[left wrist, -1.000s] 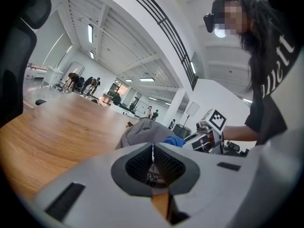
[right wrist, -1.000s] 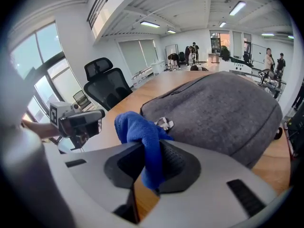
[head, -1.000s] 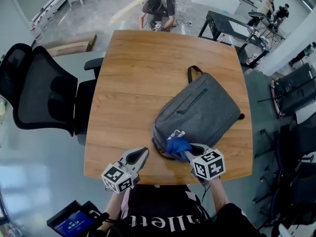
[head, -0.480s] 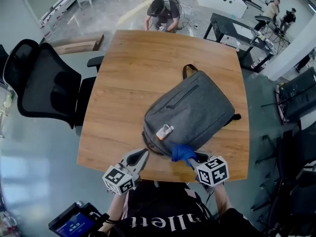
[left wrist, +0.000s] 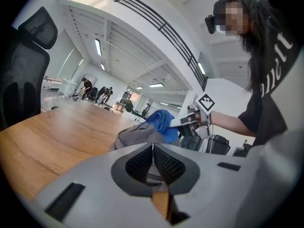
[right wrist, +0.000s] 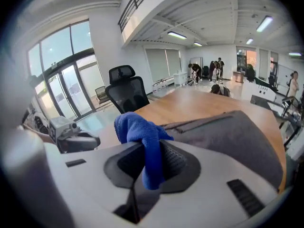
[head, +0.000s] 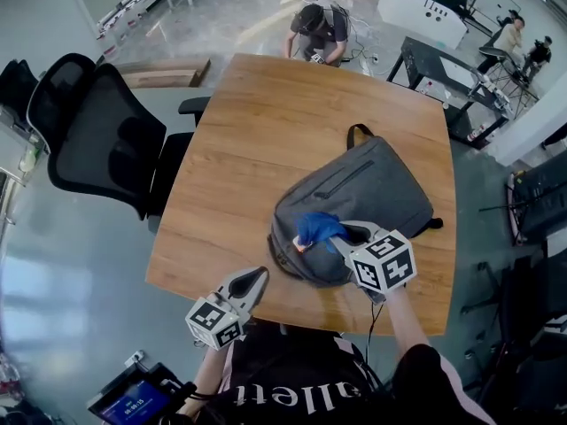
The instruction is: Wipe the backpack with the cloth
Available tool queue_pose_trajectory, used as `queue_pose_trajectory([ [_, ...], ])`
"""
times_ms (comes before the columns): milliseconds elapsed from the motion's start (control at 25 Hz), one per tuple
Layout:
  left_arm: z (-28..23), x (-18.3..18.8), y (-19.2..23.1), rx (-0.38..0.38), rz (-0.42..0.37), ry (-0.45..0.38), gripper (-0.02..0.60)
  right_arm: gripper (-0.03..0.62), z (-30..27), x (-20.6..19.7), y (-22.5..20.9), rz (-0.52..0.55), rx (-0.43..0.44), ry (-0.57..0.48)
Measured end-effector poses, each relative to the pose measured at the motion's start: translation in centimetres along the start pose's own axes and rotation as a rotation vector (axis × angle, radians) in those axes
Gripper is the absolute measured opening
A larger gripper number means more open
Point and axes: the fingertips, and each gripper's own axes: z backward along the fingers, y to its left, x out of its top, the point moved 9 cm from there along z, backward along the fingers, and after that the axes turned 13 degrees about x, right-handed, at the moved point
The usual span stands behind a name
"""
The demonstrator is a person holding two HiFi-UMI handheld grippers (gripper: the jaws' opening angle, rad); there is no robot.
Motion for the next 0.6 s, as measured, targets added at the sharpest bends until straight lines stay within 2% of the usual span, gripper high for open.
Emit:
queue_pose_trajectory([
  [320, 0.4, 0.4, 0.1, -0.033, -0.005, 0.009, -0.002, 0.078, -5.5, 8.9, -4.2, 0.225, -0.031, 0.139],
  [440, 0.5, 0.1, 0.4, -0.026, 0.001, 0.014, -0.002, 0.078, -7.1, 10.3, -5.9, 0.304, -0.062, 0.234],
  [600, 0.7, 0.1, 0.8, -0.007, 0.011, 0.014, -0.002, 0.078, -7.3, 9.9, -7.2, 0.402, -0.108, 0.377],
])
